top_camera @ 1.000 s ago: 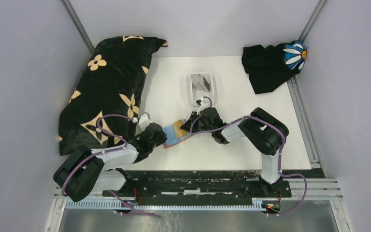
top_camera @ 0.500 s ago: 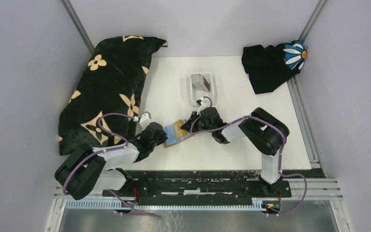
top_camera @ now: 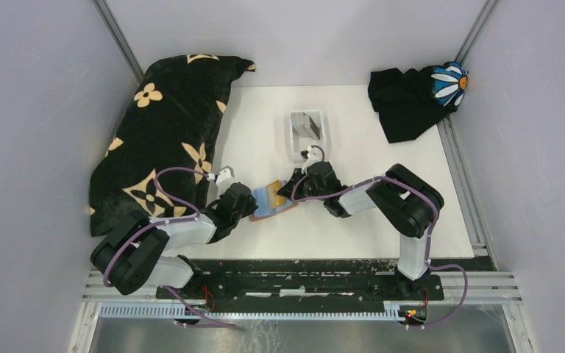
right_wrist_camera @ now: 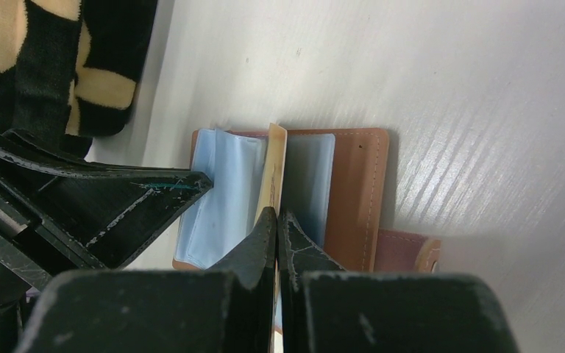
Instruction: Put the credit cards into the card holder
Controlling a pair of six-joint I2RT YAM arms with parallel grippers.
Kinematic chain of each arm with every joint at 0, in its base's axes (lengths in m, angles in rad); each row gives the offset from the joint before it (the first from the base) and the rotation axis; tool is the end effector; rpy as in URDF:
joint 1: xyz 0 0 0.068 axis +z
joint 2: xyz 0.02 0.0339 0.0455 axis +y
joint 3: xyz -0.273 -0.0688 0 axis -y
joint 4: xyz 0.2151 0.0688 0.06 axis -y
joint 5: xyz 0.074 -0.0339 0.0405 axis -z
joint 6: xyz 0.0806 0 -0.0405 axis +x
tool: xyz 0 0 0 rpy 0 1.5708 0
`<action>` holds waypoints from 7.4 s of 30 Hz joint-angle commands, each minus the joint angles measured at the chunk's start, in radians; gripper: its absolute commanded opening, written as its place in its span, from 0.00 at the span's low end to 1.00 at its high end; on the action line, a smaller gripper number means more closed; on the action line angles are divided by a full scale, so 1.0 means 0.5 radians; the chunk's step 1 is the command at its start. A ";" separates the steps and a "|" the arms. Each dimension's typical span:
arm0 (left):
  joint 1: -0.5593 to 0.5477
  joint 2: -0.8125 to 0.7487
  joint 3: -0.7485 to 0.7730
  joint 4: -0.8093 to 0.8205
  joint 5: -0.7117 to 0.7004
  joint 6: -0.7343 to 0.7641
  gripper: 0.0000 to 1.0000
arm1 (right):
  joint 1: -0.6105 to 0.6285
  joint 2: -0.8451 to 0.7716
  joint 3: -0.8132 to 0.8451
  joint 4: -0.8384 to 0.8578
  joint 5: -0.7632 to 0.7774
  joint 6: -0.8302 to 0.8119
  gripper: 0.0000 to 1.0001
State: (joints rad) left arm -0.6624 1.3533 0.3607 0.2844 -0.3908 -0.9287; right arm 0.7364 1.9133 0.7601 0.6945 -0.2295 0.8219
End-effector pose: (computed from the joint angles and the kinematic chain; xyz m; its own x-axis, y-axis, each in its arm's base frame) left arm 0.2095 -0.1244 0.1361 -0.5799 -0.4868 -0.6533 -0.2068 0.8636 -0.4599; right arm 0.2770 0.2758 0.1308 -0.8131 0.2256 -0.5367 -0.3079 0.6157 0.7253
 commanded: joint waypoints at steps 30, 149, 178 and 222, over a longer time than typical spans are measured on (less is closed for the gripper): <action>0.000 0.034 -0.099 -0.259 0.048 0.063 0.11 | -0.029 0.019 -0.116 0.055 -0.075 0.077 0.01; -0.224 -0.350 -0.023 -0.765 -0.230 -0.204 0.28 | 0.004 0.293 -0.243 0.755 -0.192 0.516 0.01; -0.221 -0.109 0.061 -0.683 -0.294 -0.129 0.11 | 0.003 0.242 -0.204 0.722 -0.237 0.523 0.01; -0.218 -0.087 0.006 -0.659 -0.276 -0.155 0.09 | -0.052 0.185 -0.263 0.868 -0.262 0.626 0.01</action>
State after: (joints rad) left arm -0.7708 1.2713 0.3912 -0.0040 -0.5755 -1.0008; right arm 0.7132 2.0277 0.6243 1.0836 -0.3252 1.1141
